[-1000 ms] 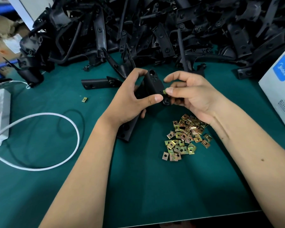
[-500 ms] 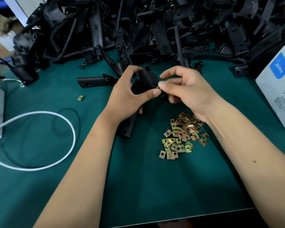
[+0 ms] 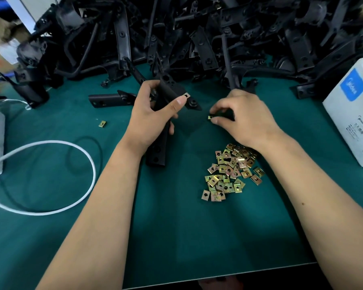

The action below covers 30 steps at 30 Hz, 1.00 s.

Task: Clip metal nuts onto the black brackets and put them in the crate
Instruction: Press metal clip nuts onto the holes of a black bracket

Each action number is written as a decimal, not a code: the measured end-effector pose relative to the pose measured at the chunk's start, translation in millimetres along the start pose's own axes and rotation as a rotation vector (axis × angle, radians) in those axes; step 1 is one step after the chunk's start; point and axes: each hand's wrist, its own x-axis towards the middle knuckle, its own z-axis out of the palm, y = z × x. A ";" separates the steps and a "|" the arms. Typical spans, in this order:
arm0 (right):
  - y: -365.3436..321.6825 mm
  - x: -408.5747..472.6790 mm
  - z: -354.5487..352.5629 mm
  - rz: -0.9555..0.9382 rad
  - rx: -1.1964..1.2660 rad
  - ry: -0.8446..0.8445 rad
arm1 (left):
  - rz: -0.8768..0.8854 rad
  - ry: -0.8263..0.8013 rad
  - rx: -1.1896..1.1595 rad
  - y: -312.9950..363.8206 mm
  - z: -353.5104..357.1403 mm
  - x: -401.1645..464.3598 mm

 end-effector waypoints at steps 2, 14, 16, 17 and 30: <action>-3.0 0.4 1.5 -0.032 -0.024 -0.010 | 0.012 -0.039 0.007 1.5 1.1 -2.6; -4.1 -1.1 -9.3 -0.004 0.354 -0.018 | 0.021 -0.077 -0.012 4.1 2.4 -5.0; -5.5 -2.3 -16.1 -0.062 0.338 -0.233 | 0.022 -0.072 -0.024 3.3 2.4 -4.3; -6.2 -3.6 -20.4 -0.096 0.311 -0.375 | 0.019 -0.070 -0.027 3.0 1.9 -4.1; -9.6 -11.4 -39.0 -0.121 0.247 -0.724 | -0.006 -0.078 -0.003 2.0 0.8 -4.1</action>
